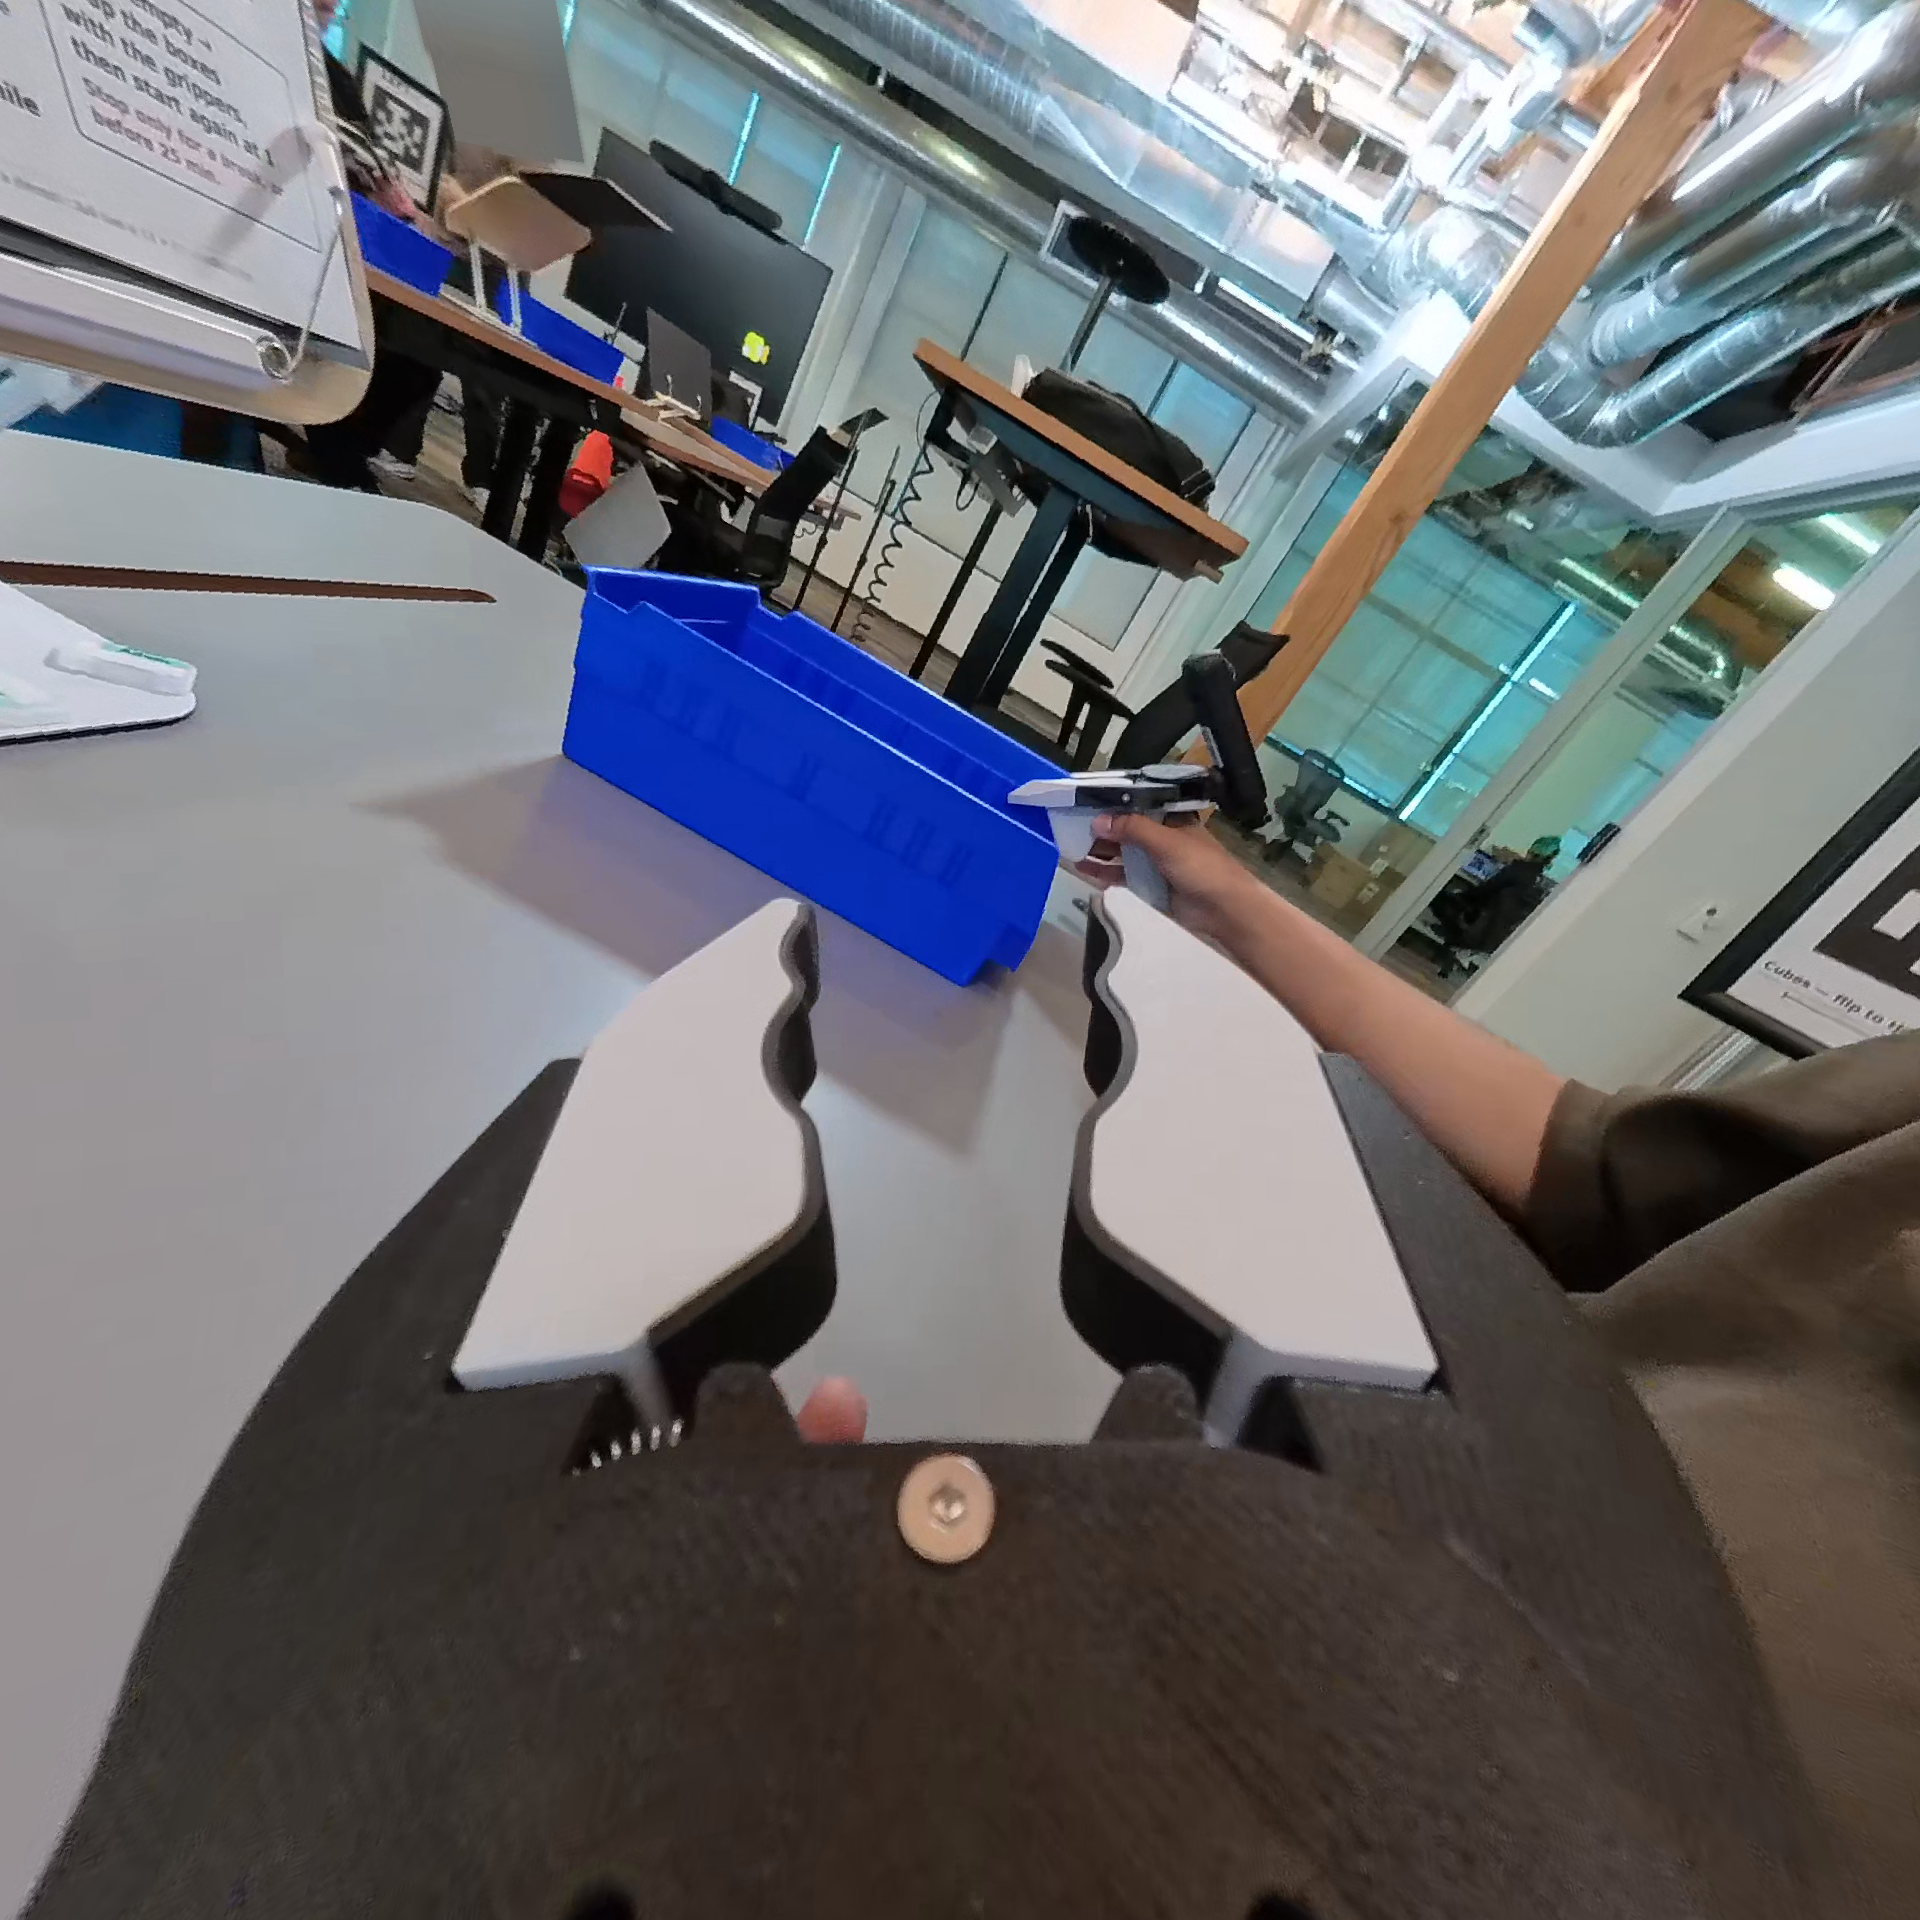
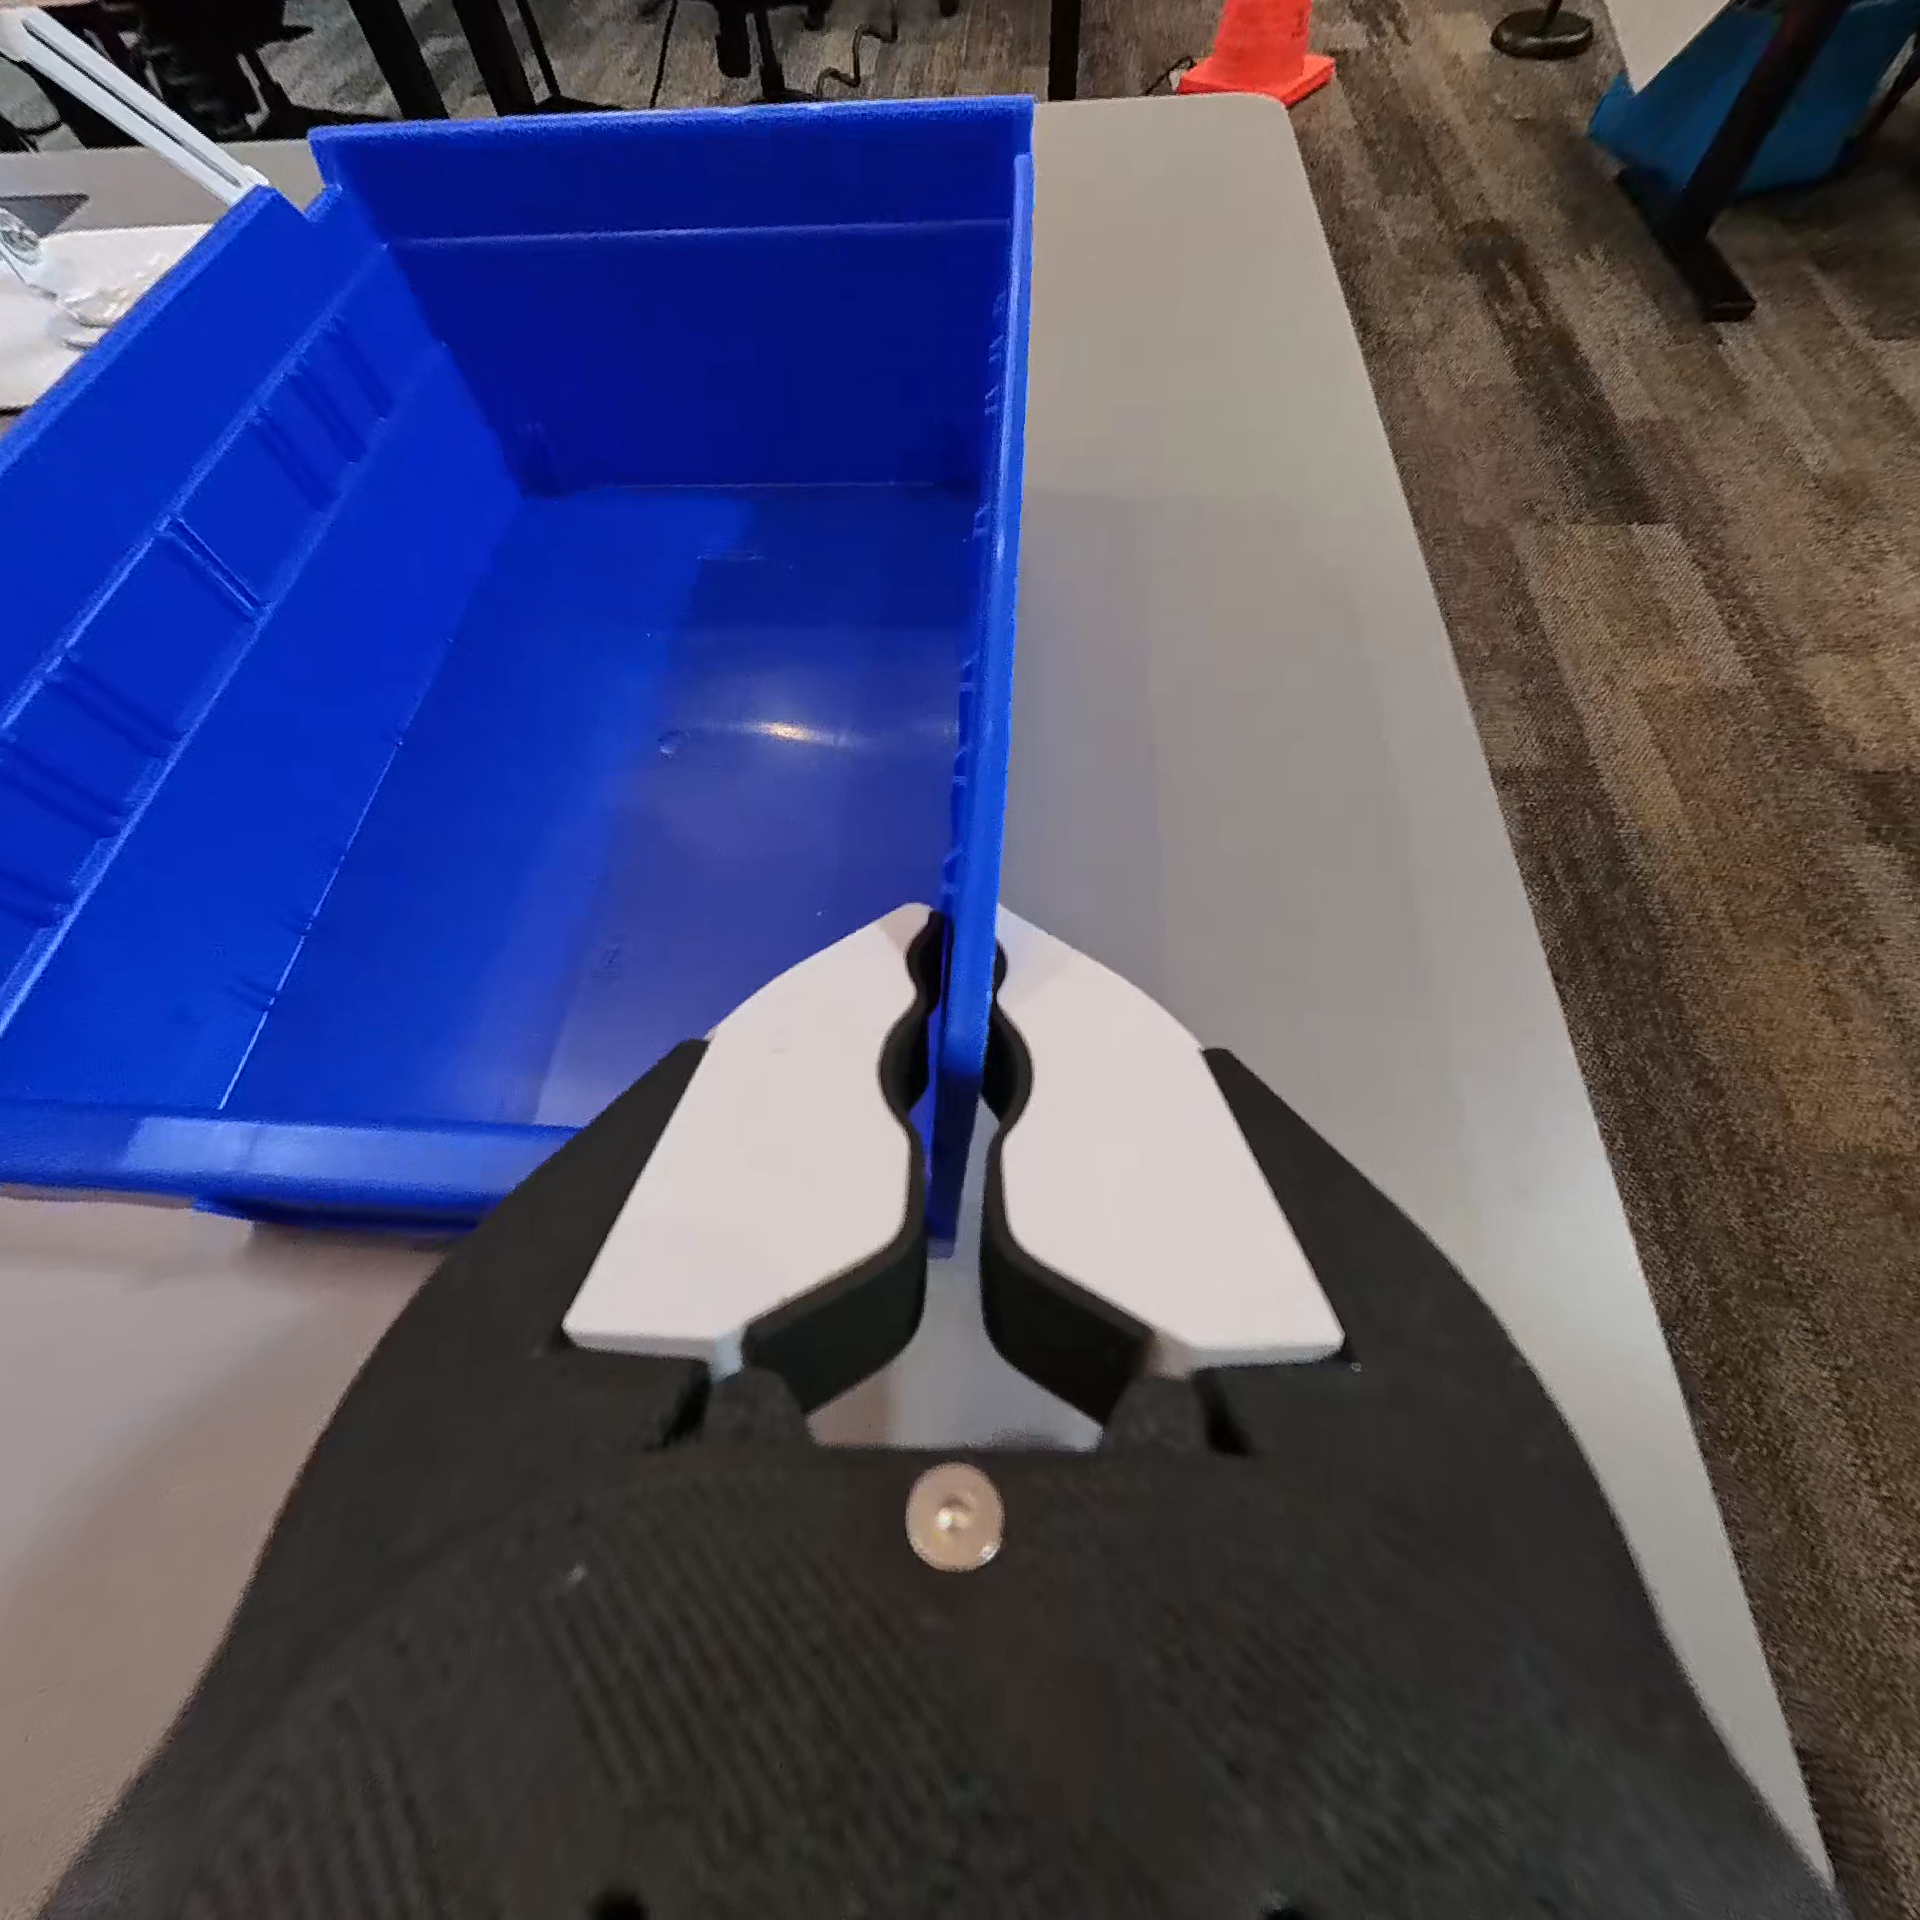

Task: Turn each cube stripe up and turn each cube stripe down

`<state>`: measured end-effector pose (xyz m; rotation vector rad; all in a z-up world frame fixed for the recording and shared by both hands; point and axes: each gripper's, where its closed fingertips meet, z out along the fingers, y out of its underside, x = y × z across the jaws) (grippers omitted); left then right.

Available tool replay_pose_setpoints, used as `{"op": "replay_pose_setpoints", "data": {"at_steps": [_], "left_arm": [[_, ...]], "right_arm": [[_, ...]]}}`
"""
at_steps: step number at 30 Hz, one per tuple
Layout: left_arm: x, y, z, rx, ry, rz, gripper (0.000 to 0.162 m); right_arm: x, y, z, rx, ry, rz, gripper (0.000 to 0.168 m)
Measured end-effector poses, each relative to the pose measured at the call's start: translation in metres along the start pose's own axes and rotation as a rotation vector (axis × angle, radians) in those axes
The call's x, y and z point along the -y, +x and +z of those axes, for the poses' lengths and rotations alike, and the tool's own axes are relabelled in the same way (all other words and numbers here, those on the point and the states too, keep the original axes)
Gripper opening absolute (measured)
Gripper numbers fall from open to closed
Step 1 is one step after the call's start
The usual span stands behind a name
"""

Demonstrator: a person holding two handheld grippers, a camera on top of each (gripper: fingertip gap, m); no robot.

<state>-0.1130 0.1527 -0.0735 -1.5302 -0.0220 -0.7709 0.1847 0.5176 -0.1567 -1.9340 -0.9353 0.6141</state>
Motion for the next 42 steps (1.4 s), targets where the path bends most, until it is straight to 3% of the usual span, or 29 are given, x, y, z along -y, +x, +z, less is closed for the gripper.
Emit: {"op": "replay_pose_setpoints", "data": {"at_steps": [18, 19, 21, 22, 26, 29, 31, 34, 35, 38, 42], "left_arm": [[0.002, -0.004, -0.001, 0.013, 0.011, -0.007, 0.046], [0.002, -0.004, -0.001, 0.014, 0.009, -0.007, 0.046], [0.003, -0.005, -0.001, 0.023, 0.012, 0.005, 0.045], [0.003, -0.006, -0.001, 0.034, 0.013, 0.014, 0.045], [0.004, -0.018, -0.003, 0.134, 0.019, 0.067, 0.038], [0.004, -0.025, -0.004, 0.176, 0.018, 0.065, 0.038], [0.004, -0.027, -0.005, 0.182, 0.023, 0.046, 0.039], [0.006, -0.028, -0.005, 0.194, 0.035, 0.039, 0.042], [0.006, -0.030, -0.006, 0.204, 0.036, 0.043, 0.042], [0.005, -0.038, -0.008, 0.251, 0.036, 0.060, 0.042], [0.003, -0.075, -0.020, 0.467, -0.002, 0.173, 0.038]], "right_arm": [[-0.002, 0.026, -0.007, -0.032, 0.023, 0.064, 0.007], [0.001, 0.029, -0.006, -0.055, 0.044, 0.060, 0.012], [0.015, 0.041, -0.012, -0.123, 0.152, 0.102, 0.053], [0.022, 0.044, -0.017, -0.125, 0.208, 0.130, 0.064], [0.053, 0.056, -0.050, -0.081, 0.451, 0.277, 0.076], [0.074, 0.079, -0.092, -0.325, 0.606, 0.196, 0.061], [0.082, 0.079, -0.109, -0.448, 0.584, 0.071, 0.051], [0.112, 0.039, -0.121, -0.340, 0.642, 0.037, 0.053], [0.127, 0.010, -0.123, -0.220, 0.694, 0.029, 0.065], [0.151, -0.092, -0.117, 0.068, 0.746, -0.011, 0.065], [0.139, -0.244, -0.098, 0.377, 0.714, -0.119, 0.060]]}}
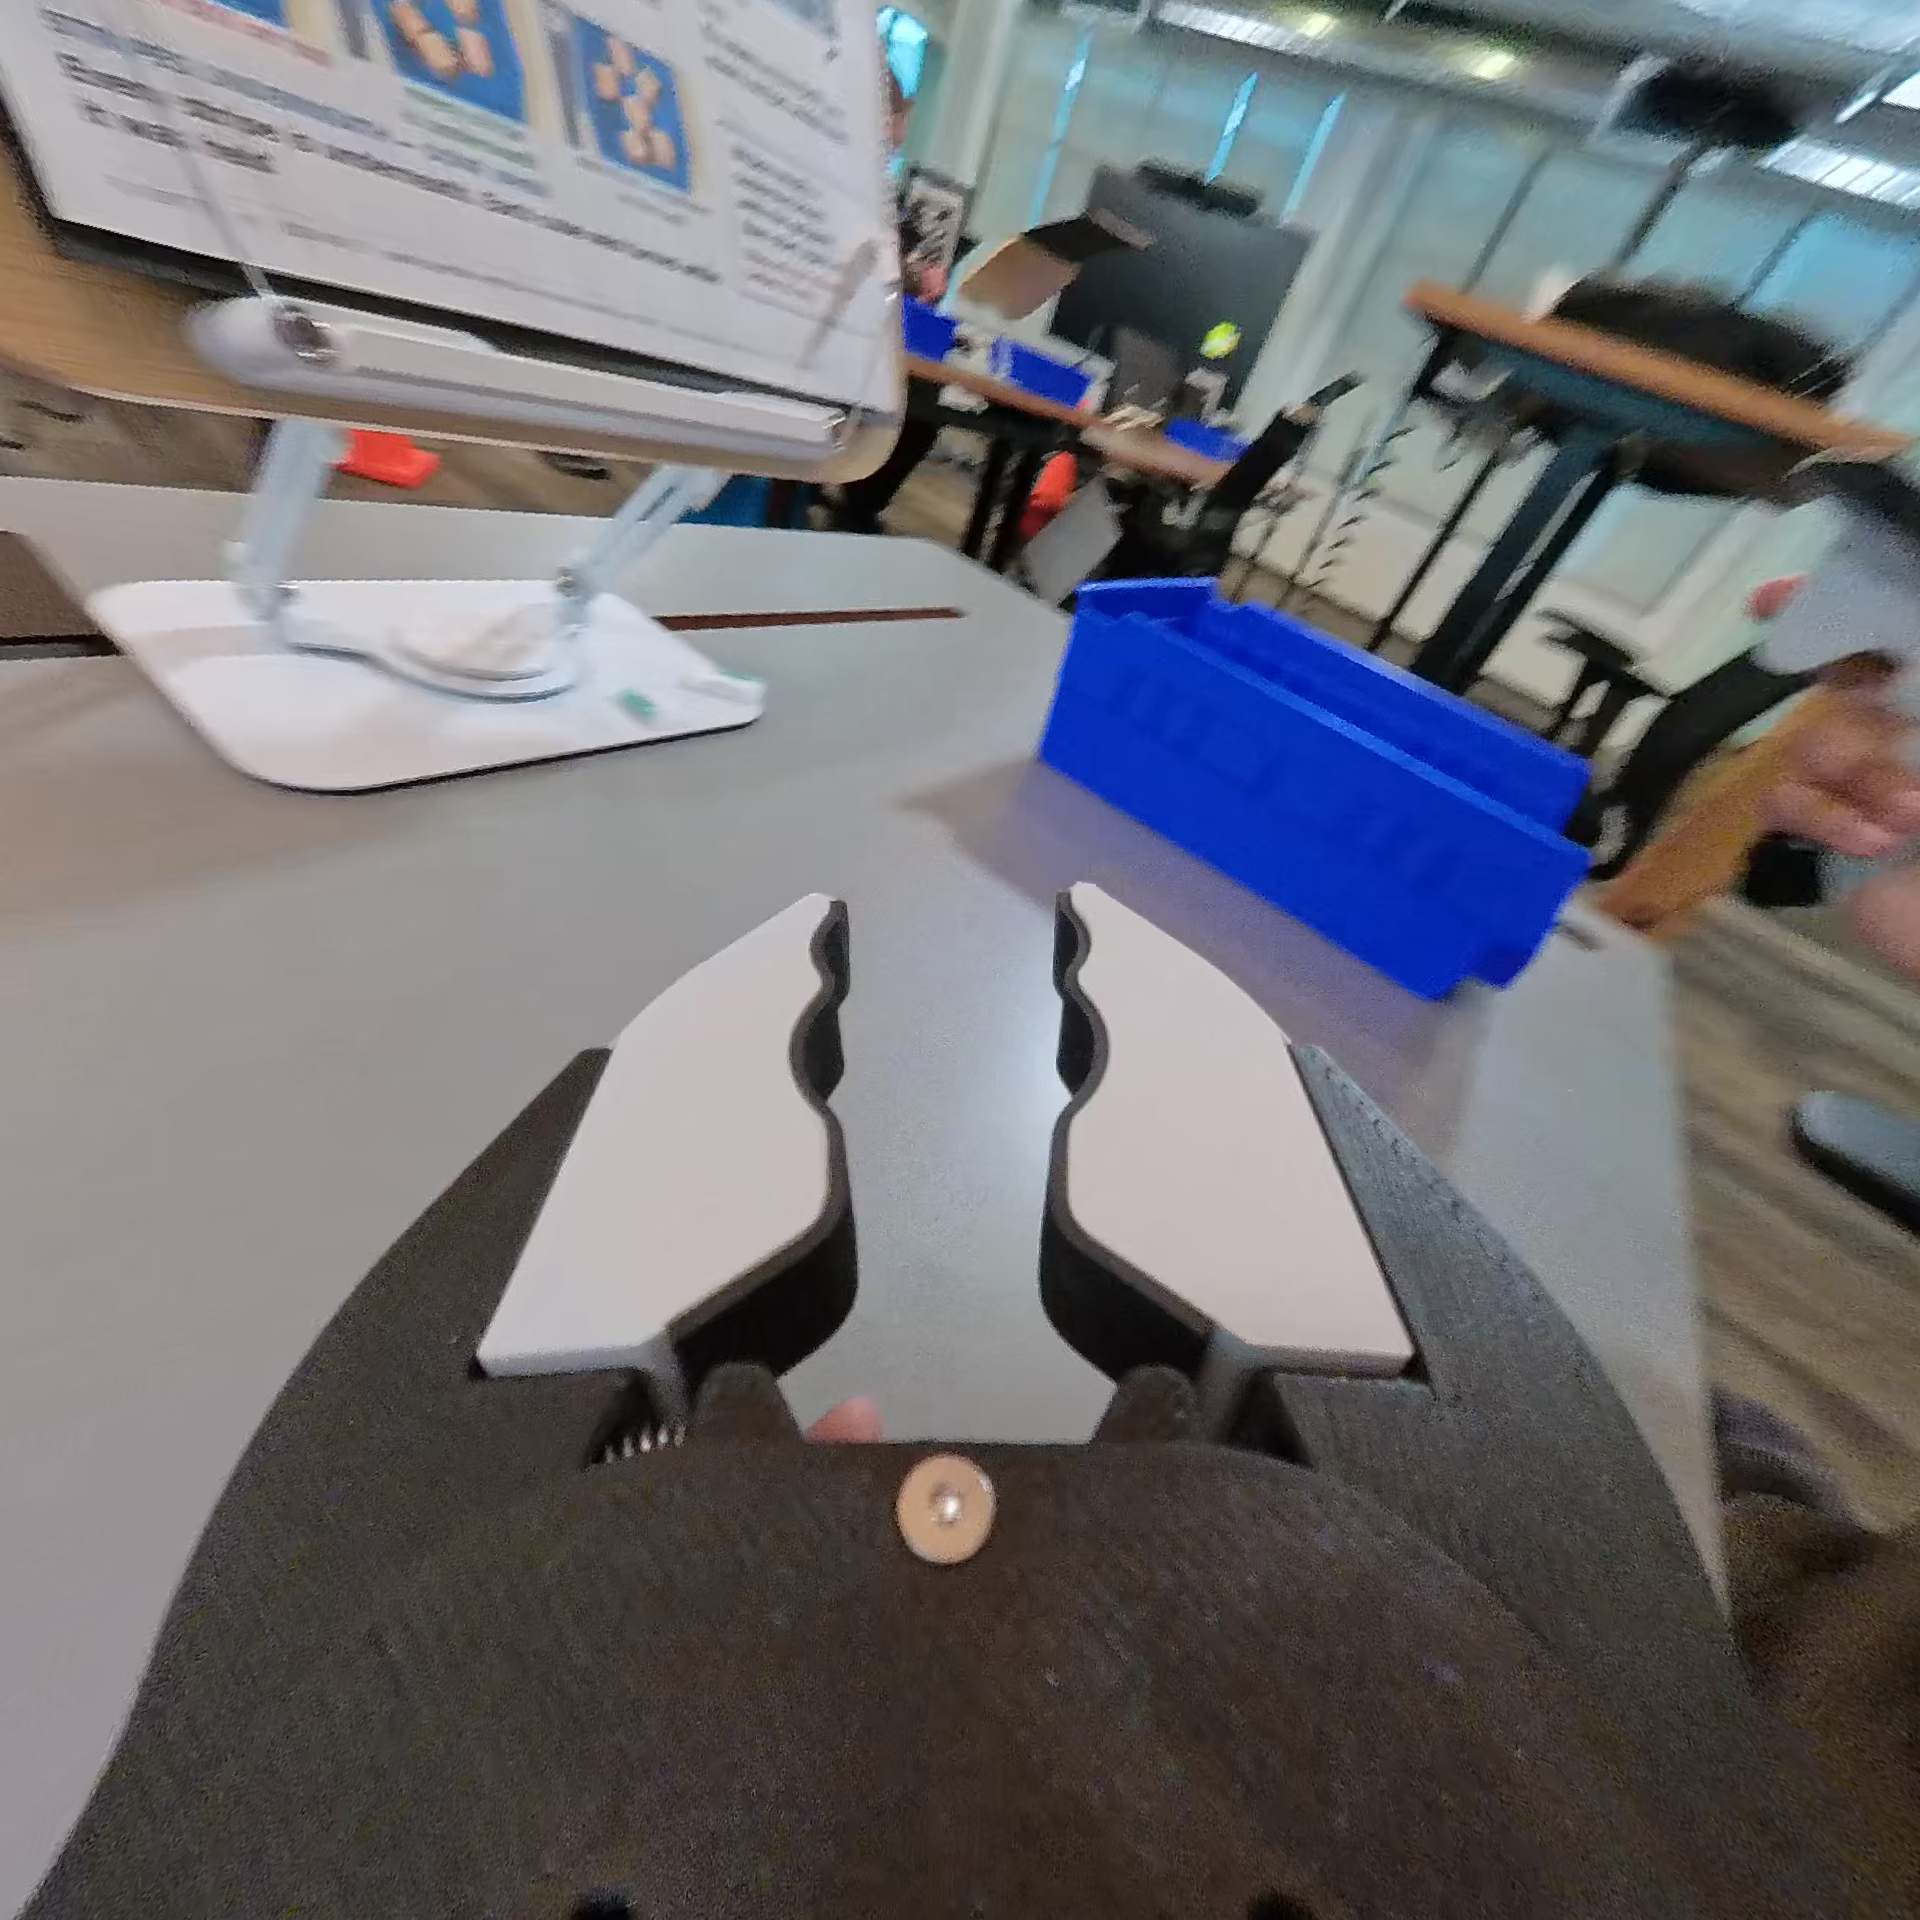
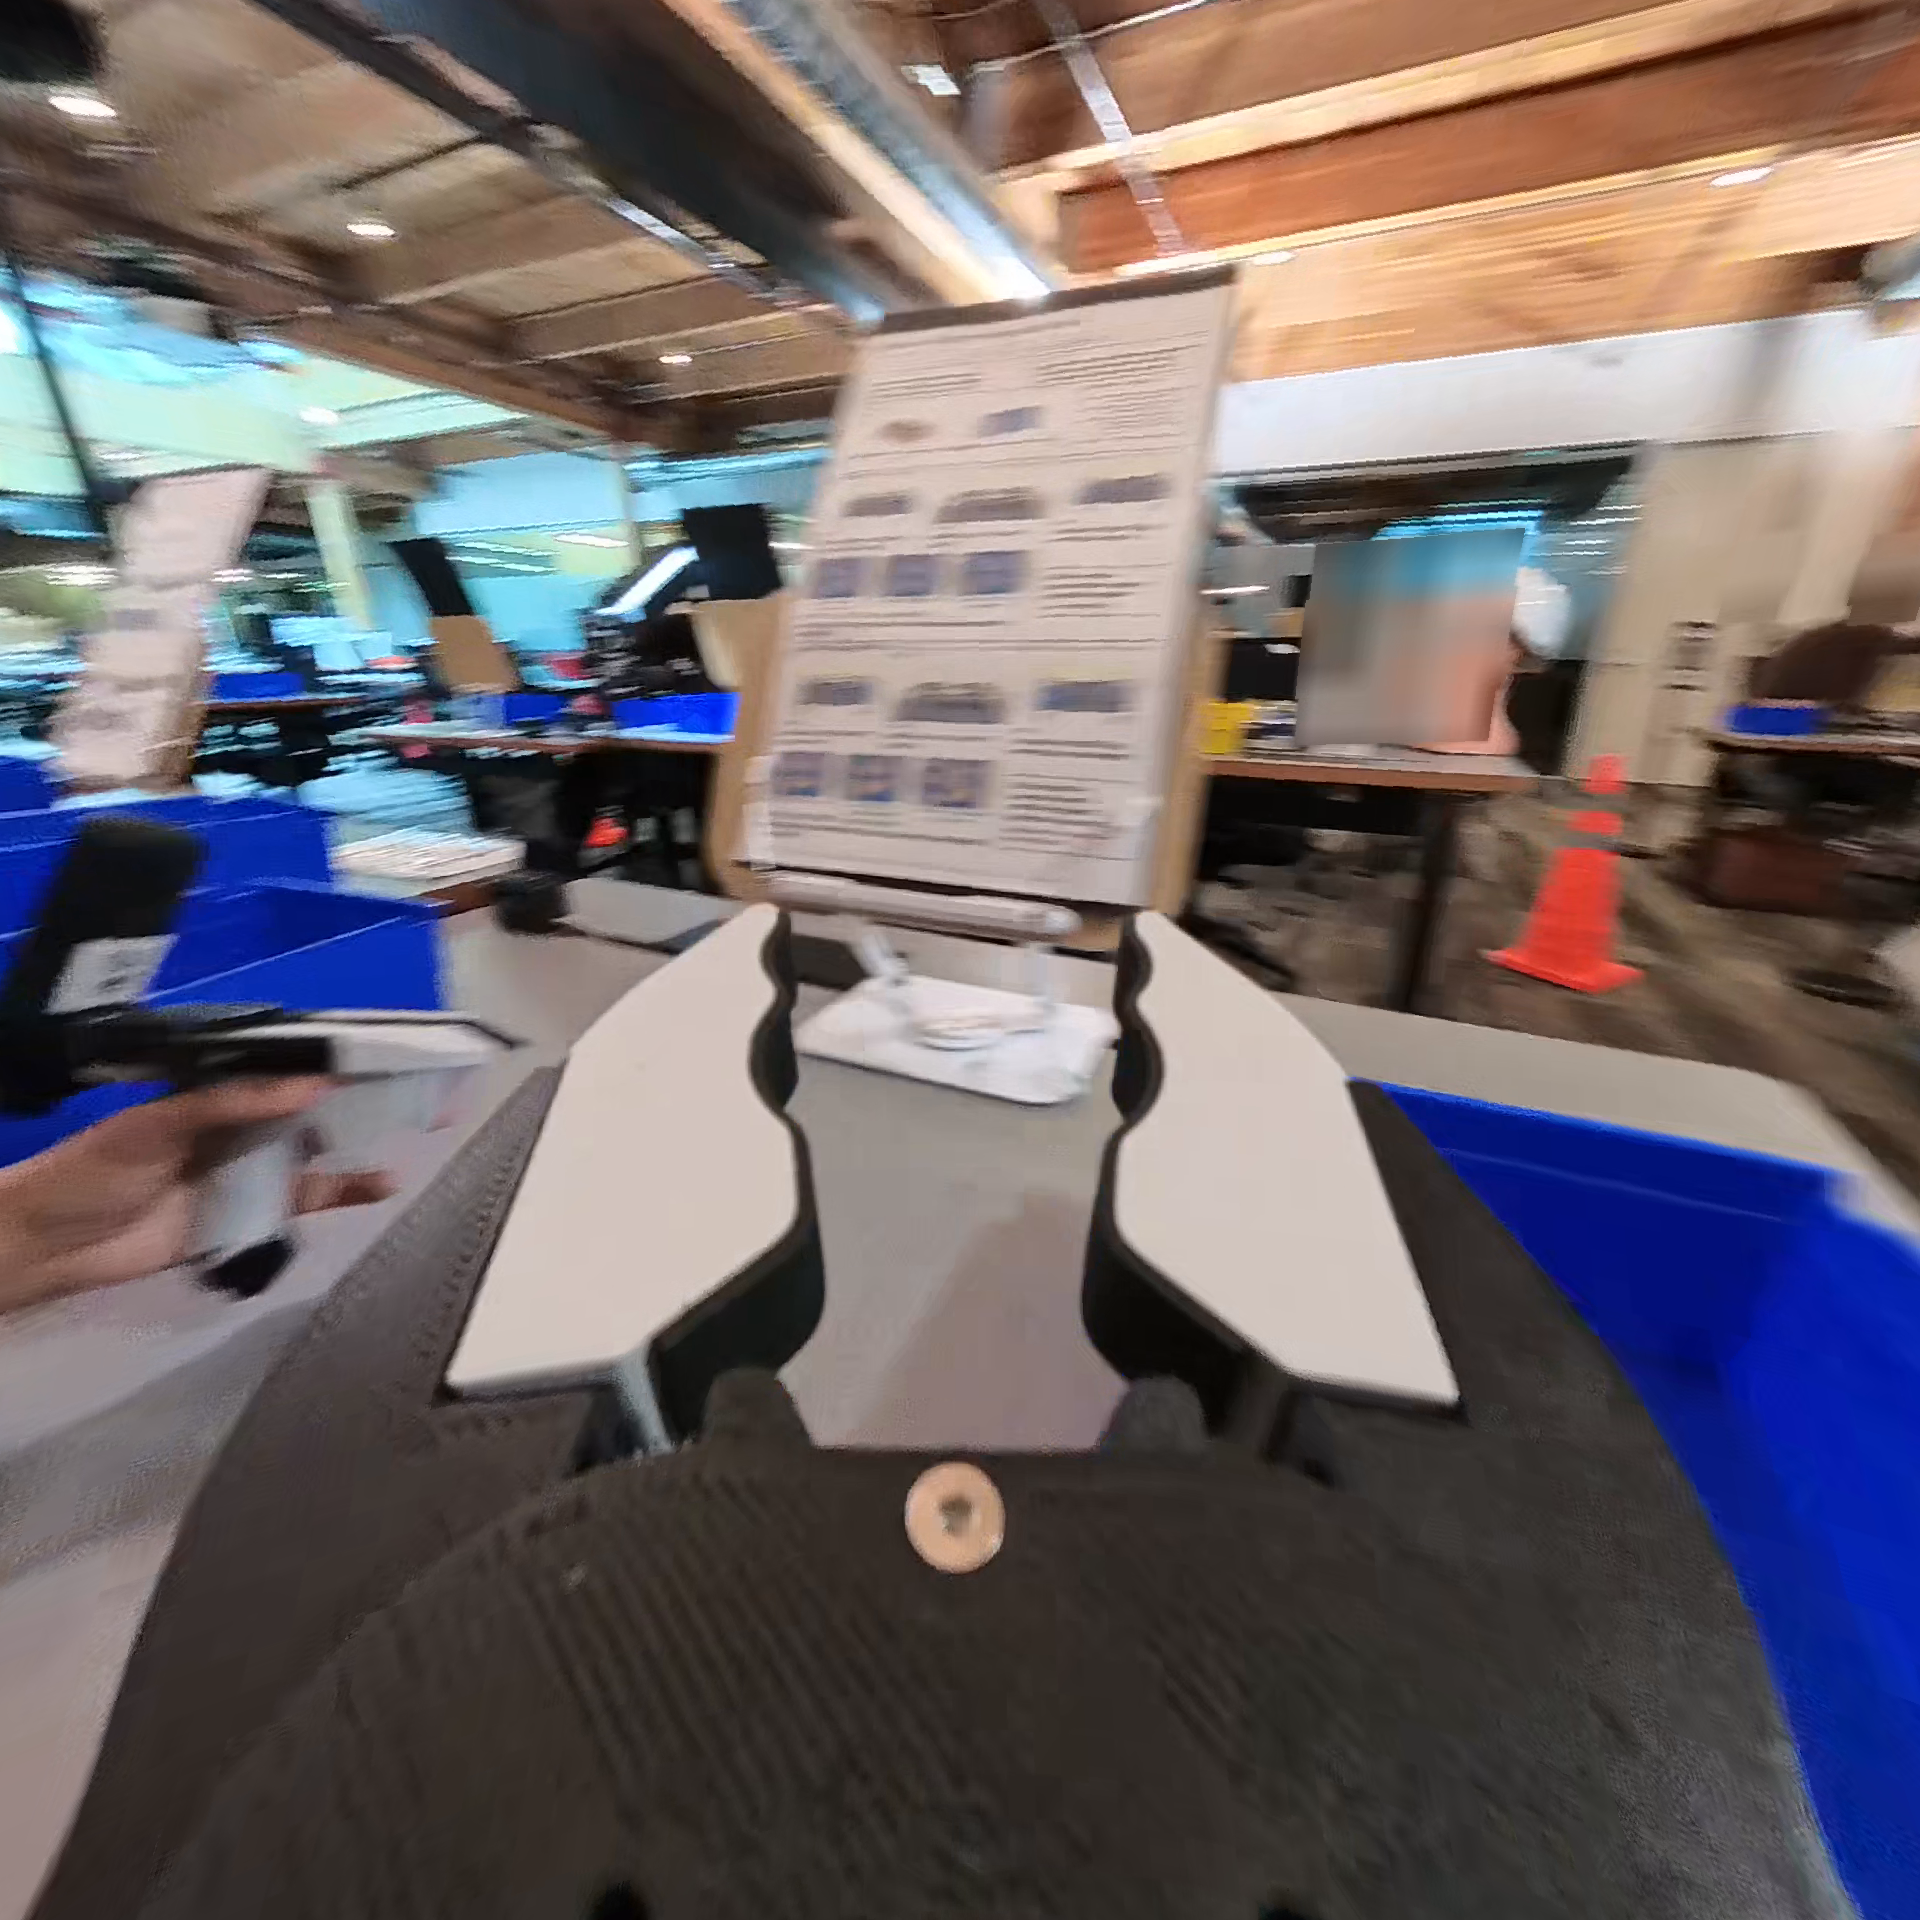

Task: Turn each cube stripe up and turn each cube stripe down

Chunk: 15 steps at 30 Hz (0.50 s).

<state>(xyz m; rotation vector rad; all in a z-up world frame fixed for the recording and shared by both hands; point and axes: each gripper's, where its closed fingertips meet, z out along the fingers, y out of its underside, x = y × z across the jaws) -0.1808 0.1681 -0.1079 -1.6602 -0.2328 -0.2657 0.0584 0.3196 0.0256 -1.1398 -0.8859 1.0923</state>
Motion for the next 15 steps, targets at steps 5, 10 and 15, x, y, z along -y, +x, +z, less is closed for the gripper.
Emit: {"op": "replay_pose_setpoints", "data": {"at_steps": [5, 10, 15], "left_arm": [[0.017, 0.002, -0.022, 0.114, 0.068, 0.065, 0.012], [0.028, 0.005, -0.061, 0.181, 0.131, 0.079, 0.009], [0.033, -0.018, -0.110, 0.357, 0.198, 0.053, 0.008]], "right_arm": [[-0.073, -0.111, 0.035, 0.158, -0.069, -0.007, 0.034], [-0.131, -0.132, 0.052, 0.177, -0.198, -0.159, 0.025], [-0.131, -0.110, 0.072, 0.162, -0.229, 0.086, 0.016]]}}
